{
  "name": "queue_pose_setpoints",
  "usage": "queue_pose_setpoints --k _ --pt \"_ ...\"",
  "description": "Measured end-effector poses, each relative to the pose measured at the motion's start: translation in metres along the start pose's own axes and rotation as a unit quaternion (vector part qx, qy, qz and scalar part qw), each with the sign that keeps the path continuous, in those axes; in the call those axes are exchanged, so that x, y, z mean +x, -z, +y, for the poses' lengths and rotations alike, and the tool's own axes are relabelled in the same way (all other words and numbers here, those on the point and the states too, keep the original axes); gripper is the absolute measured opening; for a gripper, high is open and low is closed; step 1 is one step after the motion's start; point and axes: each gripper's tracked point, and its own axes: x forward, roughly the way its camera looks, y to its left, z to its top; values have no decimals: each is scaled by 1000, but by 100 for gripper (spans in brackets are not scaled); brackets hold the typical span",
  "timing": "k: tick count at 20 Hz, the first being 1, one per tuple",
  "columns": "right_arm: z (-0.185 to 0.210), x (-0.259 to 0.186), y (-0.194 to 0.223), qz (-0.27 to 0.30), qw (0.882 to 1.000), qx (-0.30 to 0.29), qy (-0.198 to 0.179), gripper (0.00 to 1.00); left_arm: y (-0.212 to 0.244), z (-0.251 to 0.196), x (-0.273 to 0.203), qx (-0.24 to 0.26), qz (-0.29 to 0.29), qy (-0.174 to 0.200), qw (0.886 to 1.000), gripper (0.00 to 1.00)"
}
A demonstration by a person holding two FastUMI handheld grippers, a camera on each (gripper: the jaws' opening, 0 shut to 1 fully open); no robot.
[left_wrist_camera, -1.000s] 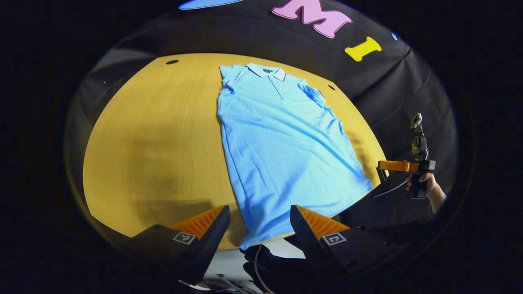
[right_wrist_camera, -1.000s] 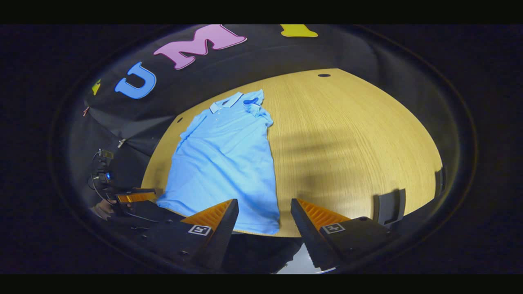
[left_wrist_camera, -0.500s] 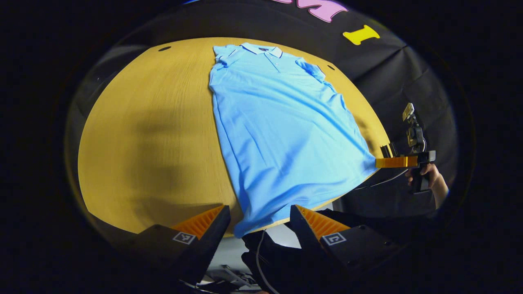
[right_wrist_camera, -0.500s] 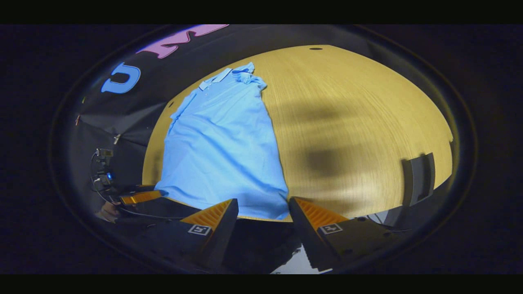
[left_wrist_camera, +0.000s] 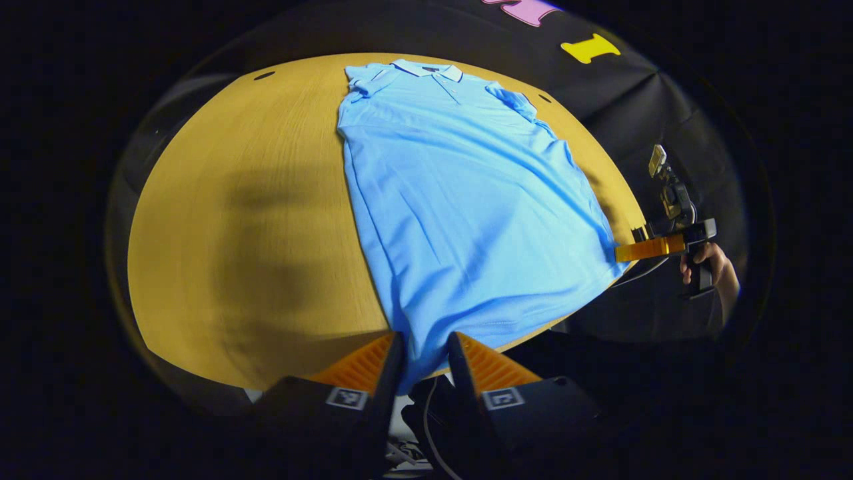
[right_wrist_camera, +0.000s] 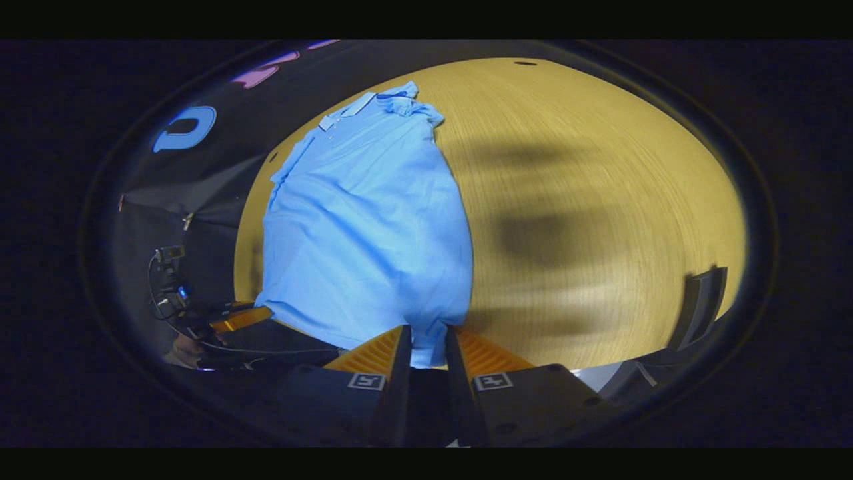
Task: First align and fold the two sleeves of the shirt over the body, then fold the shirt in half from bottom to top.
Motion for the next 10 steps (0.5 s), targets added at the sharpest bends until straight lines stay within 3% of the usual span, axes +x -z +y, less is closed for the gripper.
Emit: queue_pose_setpoints --k 2,3,5,8,10 --pt "4 5 -1 -1 999 36 -22 7 -3 -11 3 -33 1 34 999 12" --pt "4 8 -9 -6 998 50 -33 10 -6 -13 3 -46 -4 44 998 10" --pt "5 3 -5 -12 997 55 -44 0 -8 -15 5 -48 -5 51 998 6" --pt "7 5 -6 -21 998 42 -52 10 -10 -14 3 -10 -7 42 999 6" --pt "9 4 -9 -28 998 25 -56 5 -20 -20 -2 -5 -19 52 998 6"
